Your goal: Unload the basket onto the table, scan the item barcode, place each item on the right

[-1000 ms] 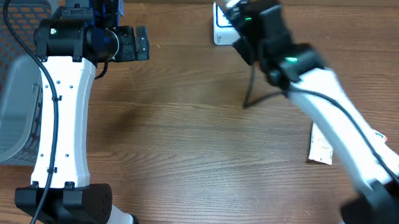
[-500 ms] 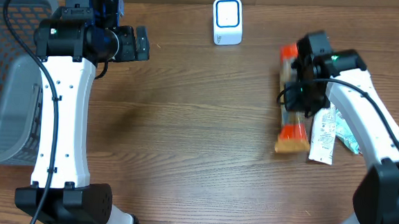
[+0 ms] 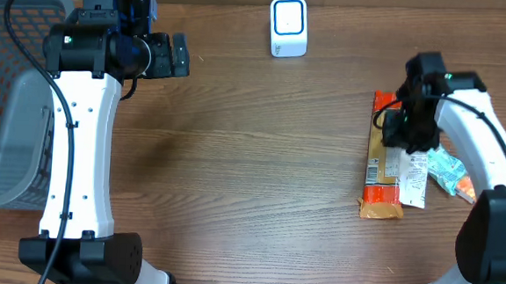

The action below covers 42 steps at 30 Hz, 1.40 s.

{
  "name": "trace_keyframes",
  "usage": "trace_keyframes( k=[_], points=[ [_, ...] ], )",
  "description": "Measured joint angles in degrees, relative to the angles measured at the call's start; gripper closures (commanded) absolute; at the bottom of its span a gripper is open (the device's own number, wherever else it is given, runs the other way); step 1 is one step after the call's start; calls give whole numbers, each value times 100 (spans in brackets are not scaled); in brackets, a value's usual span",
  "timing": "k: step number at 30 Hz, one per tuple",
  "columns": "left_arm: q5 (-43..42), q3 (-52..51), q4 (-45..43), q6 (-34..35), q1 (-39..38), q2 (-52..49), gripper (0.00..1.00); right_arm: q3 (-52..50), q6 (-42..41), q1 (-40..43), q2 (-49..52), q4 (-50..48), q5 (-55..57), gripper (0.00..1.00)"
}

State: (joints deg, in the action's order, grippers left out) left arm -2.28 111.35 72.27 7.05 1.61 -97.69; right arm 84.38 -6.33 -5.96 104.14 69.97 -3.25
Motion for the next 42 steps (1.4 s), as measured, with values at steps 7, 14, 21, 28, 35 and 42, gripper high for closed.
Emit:
trace_keyframes(
  k=[7, 14, 21, 28, 35, 42],
  points=[
    [2, 0, -2, 0, 0, 0, 0, 1873, 249, -343, -927, 1023, -455, 0],
    [0, 0, -2, 0, 0, 0, 0, 3139, 291, -608, -2579, 1484, -688, 0],
    [2, 0, -2, 0, 0, 0, 0, 3176, 299, -608, -3390, 2070, -636, 0],
    [2, 0, -2, 0, 0, 0, 0, 3152, 310, -605, -3593, 2229, -376, 0],
    [0, 0, 0, 0, 0, 0, 0, 2321, 315, -511, -3971, 614, 157, 0],
    [9, 0, -2, 0, 0, 0, 0, -634, 317, -256, -5595, -2326, 332, 0]
  ],
)
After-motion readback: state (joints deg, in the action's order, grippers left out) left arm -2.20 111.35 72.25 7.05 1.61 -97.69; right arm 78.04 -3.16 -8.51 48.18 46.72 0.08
